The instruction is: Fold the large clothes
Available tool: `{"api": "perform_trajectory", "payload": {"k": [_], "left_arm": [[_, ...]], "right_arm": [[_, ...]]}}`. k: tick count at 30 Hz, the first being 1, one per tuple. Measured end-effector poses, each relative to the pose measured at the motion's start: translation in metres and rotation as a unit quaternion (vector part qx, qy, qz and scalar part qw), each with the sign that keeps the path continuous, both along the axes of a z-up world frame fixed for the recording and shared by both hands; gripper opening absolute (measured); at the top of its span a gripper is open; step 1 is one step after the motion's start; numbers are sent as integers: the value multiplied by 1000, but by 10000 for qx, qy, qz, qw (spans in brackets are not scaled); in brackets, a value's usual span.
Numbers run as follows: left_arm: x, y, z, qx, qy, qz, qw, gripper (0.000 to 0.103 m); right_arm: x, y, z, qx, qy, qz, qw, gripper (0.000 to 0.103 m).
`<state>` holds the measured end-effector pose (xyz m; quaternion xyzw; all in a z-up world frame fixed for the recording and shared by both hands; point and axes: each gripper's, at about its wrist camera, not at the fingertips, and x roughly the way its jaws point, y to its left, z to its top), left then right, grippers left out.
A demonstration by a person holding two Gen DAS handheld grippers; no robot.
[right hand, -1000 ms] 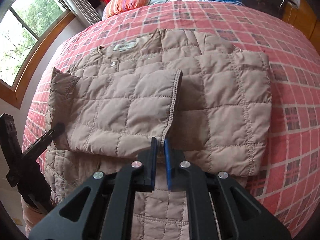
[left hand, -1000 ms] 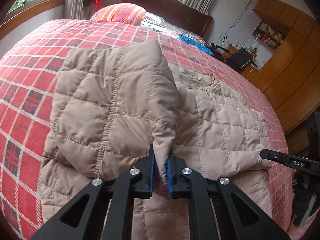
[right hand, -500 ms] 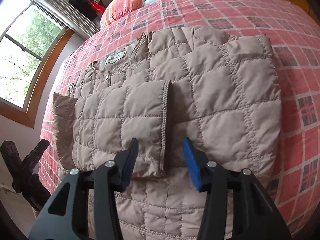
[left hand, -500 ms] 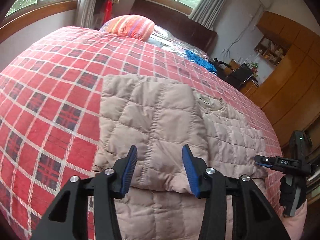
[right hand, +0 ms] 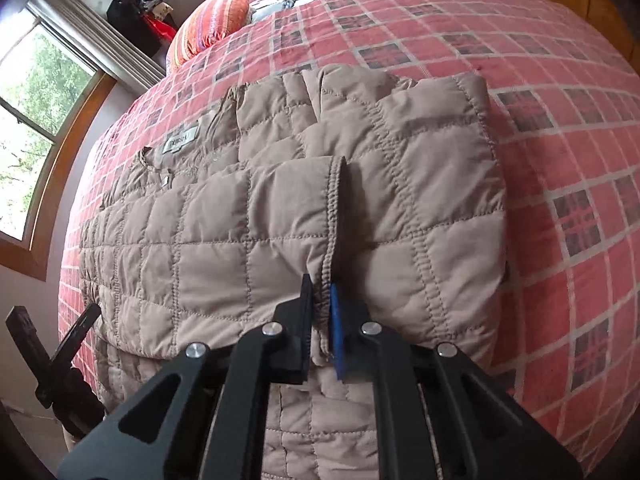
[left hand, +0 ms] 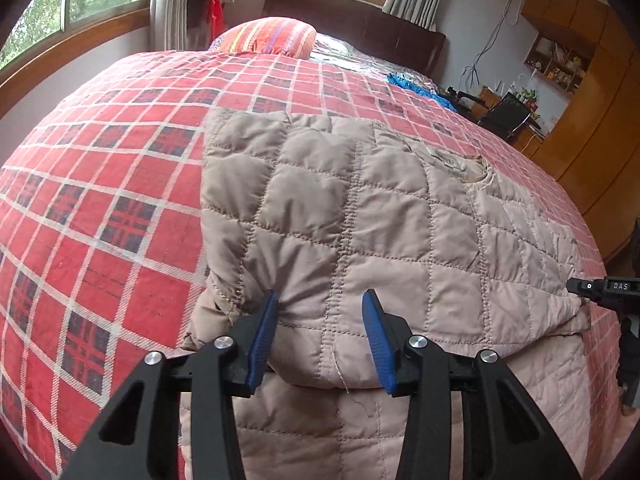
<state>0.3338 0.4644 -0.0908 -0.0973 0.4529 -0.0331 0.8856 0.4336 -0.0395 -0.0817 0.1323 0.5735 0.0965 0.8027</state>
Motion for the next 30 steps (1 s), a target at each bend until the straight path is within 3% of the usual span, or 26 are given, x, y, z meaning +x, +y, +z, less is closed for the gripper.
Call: {"api": "perform_trajectory", "payload": {"k": [4,9,12,18,24,27,30], "left_arm": [[-2,-6,4,275,-12,-77,9996,44],[-18,-12,31,336,-273,-106,9990,45],[-22,-28,43,404,-371,-253,9982,45],[-6,-51,16,757,8,-362,9965,45],[1,-46,-8,724,86,-394,9966,46],[2,-43,-8,627,147,-387,9972,46],[-7,-37,3,550,237,-318,9977,45]], "right_arm": [[-6,3,2,-221,-81,40,9997,15],[-27,-6,41,-304,-488,19,9983,15],[-36,5,56,-124,-610,392,9973,15],[-23,30,25,-604,-267,539,9964,16],[-6,22,-10,-543,-37,298,9981,9],[-4,20,-11,-464,-30,214,9987,9],[-20,13,7,-283,-240,232,9990,16]]}}
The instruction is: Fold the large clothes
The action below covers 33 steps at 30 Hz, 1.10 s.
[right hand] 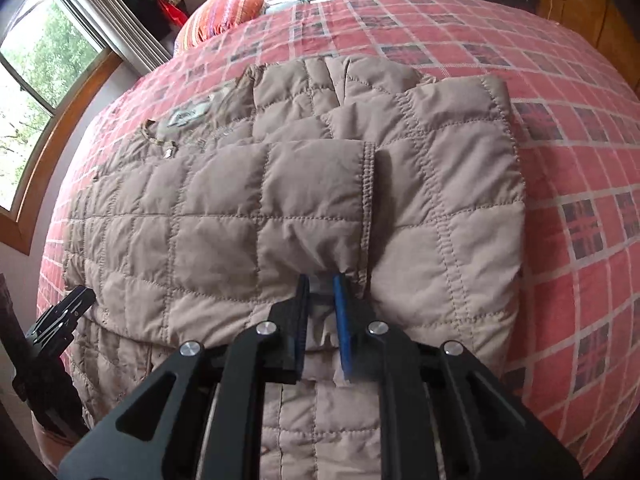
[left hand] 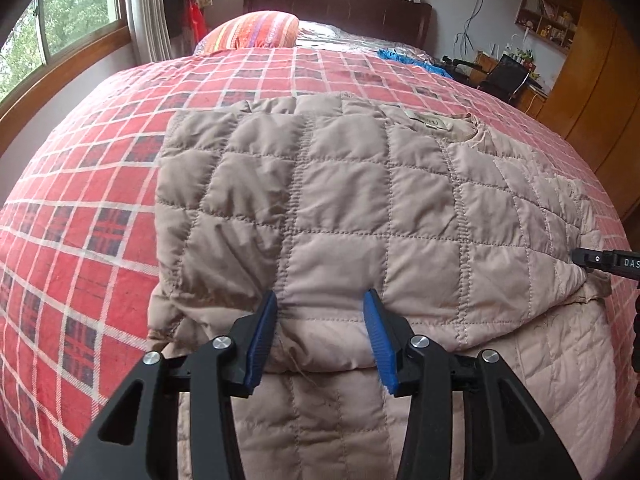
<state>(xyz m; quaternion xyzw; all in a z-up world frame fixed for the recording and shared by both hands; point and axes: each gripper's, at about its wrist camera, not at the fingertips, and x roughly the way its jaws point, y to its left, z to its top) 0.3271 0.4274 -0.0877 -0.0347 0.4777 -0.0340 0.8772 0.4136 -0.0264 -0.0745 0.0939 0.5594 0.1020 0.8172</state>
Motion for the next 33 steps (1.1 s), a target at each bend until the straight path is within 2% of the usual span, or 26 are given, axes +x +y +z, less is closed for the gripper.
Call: {"api": "perform_trajectory", "payload": {"k": [2,5,7,9,17,21,24,33], "left_arm": [[-19,6,15,-26,-78,-56,10000,47],[-56,22,34,-48,-239,-191,9995,56],[-89,38,41,-14,-306,-269,9992,60],[-119,54,42,125,-278,-204,9993,62],[-229,103,26,115,-99,150,9998,66],[-265,109,14,-72,27,204,9998,67],[-282,110,4,-355,110,217,9991,67],[-298,107,-20,-825,326,205,9958,67]], "right_arm": [[-25,-8,19,171,-256,155,9994,24],[-70,-26,38,368,-478,346,9976,38],[-100,-38,42,442,-497,470,9967,40],[-132,-50,42,409,-516,561,9962,42],[-246,-79,26,360,-480,641,9961,57],[-283,-88,17,349,-425,545,9970,57],[-299,-95,11,429,-385,485,9972,62],[-313,-113,-16,674,-94,257,9974,62]]}}
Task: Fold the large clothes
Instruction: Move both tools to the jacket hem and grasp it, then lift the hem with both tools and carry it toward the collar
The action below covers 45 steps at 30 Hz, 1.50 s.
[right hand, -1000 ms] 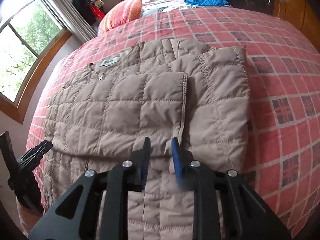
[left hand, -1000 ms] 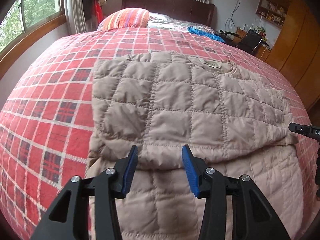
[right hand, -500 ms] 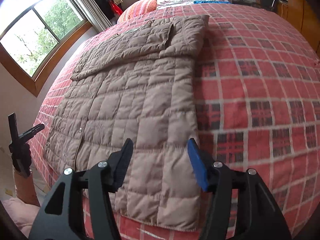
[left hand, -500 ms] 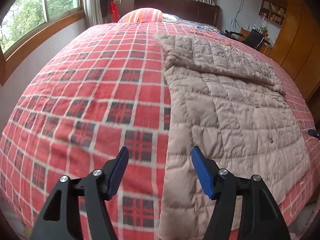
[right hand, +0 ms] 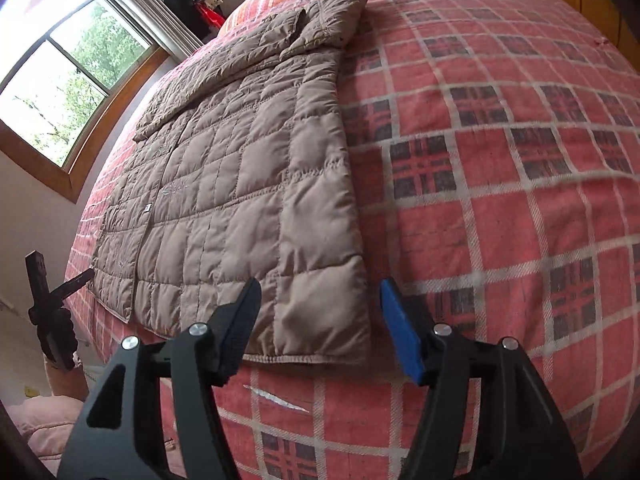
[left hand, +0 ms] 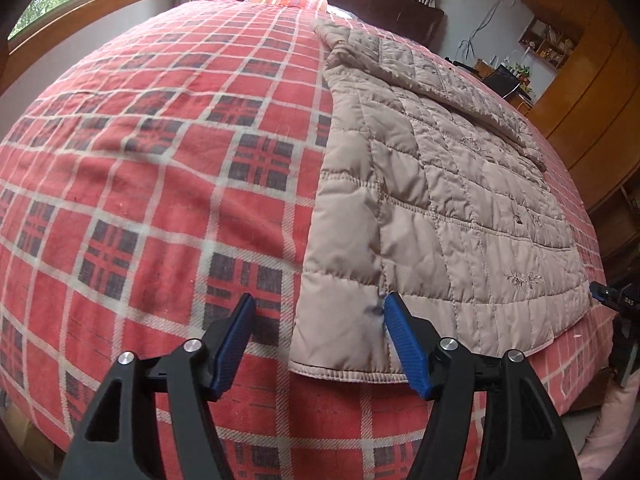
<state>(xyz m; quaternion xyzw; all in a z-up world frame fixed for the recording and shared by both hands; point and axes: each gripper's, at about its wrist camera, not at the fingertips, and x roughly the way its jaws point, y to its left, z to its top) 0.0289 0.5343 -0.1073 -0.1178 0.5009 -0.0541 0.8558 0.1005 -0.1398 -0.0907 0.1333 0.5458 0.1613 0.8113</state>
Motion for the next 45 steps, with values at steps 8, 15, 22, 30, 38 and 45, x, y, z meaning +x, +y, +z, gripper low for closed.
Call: {"api": "perform_trajectory", "payload": {"k": [8,15,22,30,38,45], "left_arm": [[-3,-8,-4,-181,48,-140,9997,66],[-6,-16,-2,-242,40,-233,9994,24],[-8,-20,6,-328,-87,-222,9992,12],[-6,-27,41,-300,-545,-419,9972,11],[29,-35,87,-8,-1147,-565,9918,11],[94,-33,104,228,-1397,-420,9890,11]], "right_arm": [[-3,7,-14,70,142,95,9998,56],[-4,15,-16,112,169,214,9996,23],[-6,19,-12,213,31,249,9995,12],[-3,18,18,372,-300,361,9982,10],[22,24,62,324,-735,449,9958,10],[79,23,80,340,-620,303,9970,10]]}}
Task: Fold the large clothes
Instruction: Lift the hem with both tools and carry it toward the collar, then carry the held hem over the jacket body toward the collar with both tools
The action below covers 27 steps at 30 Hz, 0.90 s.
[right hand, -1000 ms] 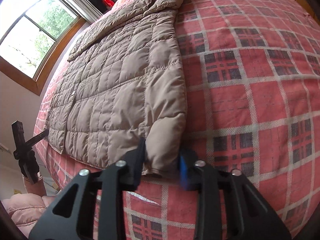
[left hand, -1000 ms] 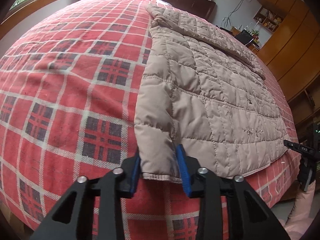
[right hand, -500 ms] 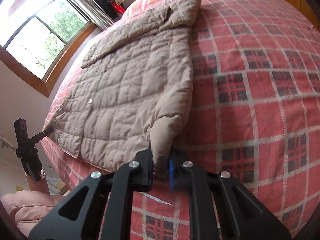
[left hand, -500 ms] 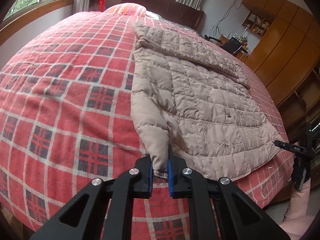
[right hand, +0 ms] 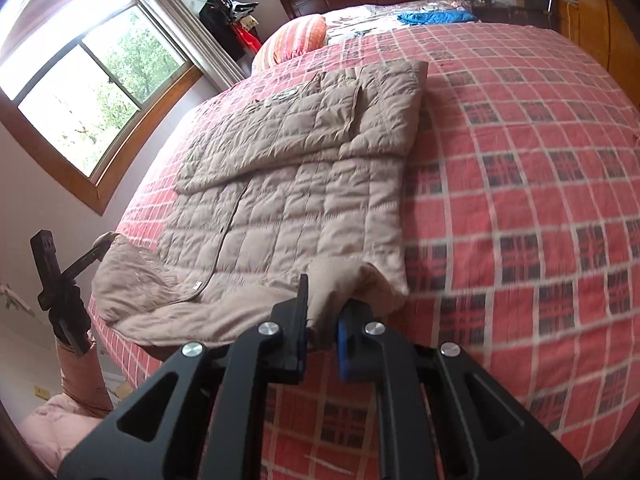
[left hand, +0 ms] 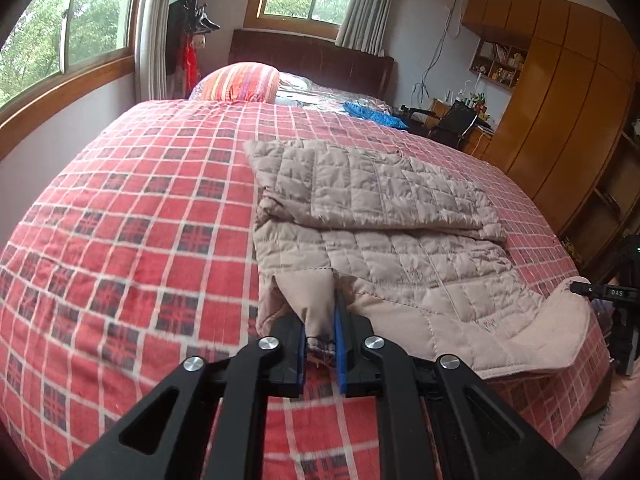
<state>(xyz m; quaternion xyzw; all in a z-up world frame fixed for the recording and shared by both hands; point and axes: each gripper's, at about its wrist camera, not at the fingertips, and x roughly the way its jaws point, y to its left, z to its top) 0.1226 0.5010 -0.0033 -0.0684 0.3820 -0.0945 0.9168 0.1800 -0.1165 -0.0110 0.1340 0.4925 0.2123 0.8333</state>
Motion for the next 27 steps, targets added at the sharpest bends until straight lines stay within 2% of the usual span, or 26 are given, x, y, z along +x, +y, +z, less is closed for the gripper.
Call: {"api": "perform_trajectory", "payload": {"k": [4,8,15,22,27], "left_arm": [[43,3,-3,-14,73,106,9999,11],[87,7,-16,-58,330,251,9991,11],[150,13,-52,-140,895,534,9945,11],[174,21,-75,-269,1167,677,9905,11],[177,22,-79,-255,1253,604,9900,14]], "right_arm": [[37,-1,1,69,150,-72,9998,10],[72,-3,-6,183,373,-187,9990,10],[139,-10,-36,427,908,-420,9941,10],[180,-6,-63,481,1278,-503,9894,10],[181,-8,-72,526,1398,-522,9874,15]]}}
